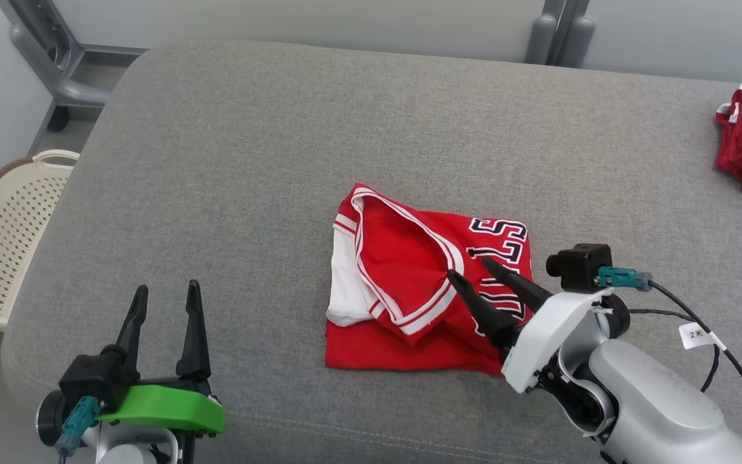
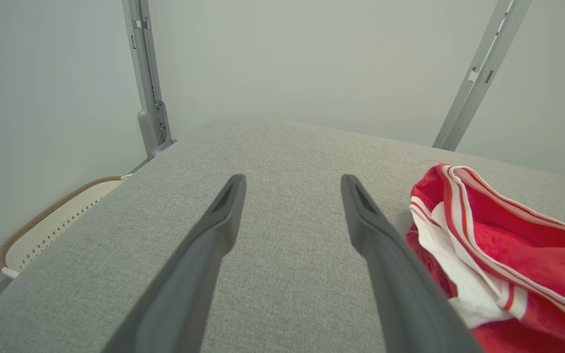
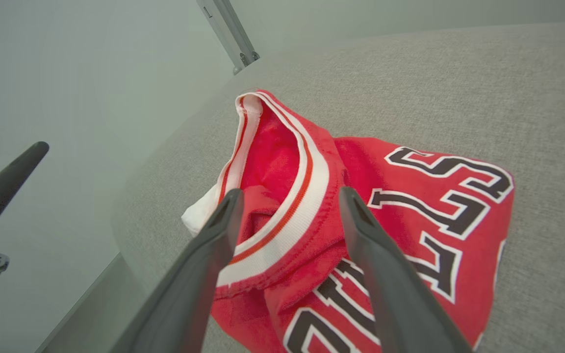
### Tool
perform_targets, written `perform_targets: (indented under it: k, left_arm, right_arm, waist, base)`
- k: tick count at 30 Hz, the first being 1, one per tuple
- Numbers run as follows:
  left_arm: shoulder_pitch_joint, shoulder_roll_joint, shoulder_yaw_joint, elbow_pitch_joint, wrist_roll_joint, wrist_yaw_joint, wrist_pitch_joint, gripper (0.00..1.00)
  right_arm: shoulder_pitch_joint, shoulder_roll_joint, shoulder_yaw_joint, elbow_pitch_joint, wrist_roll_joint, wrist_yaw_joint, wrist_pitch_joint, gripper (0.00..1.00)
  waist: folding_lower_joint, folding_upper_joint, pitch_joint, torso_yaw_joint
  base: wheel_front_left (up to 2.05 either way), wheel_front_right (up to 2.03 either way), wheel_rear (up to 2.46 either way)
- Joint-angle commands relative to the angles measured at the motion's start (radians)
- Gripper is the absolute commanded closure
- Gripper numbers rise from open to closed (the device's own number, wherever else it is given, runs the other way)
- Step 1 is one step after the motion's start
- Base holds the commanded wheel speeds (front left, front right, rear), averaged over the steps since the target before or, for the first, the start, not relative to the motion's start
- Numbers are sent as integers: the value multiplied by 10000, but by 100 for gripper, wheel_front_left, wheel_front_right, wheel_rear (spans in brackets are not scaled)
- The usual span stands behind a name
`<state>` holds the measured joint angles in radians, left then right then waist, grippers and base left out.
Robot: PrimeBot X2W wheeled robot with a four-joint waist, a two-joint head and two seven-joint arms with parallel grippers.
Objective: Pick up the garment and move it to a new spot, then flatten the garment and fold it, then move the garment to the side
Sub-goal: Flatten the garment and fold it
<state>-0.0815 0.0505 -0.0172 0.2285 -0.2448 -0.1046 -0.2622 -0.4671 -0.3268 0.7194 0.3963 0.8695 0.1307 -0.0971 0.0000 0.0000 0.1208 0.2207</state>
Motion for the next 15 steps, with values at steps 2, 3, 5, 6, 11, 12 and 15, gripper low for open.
perform_targets:
  k: [2,3,5,6,11,12,15]
  left_arm:
    - [96,8,-8,-54,65,-1,-19,0]
    - [99,8,-28,-63,58,15,-19,0]
    - [101,10,-68,-76,28,48,-19,0]
    - [100,10,-61,-68,16,42,-19,0]
    - [74,10,-27,6,-10,2,-19,0]
    - [82,8,-29,4,-17,-2,-19,0]
    - [100,8,-83,-9,-51,46,-19,0]
  right_arm:
    - [209,72,-86,-66,-97,-1,210,0]
    - [261,122,-152,-61,-141,-1,274,0]
    - [355,197,-303,55,-238,-1,417,0]
    - [392,255,-362,82,-267,-1,483,0]
    - [558,504,-622,194,-444,-1,757,0]
    - [565,577,-673,224,-446,-1,775,0]
    - [576,761,-809,448,-540,-1,895,9]
  waist:
    - [0,0,9,34]
    - [0,0,8,55]
    - [0,0,10,101]
    - [0,0,14,128]
    - [0,0,18,237]
    - [0,0,20,253]
    - [0,0,27,296]
  base:
    - [0,0,0]
    - [0,0,0]
    - [0,0,0]
    - [0,0,0]
    - [0,0,0]
    - [0,0,0]
    - [0,0,0]
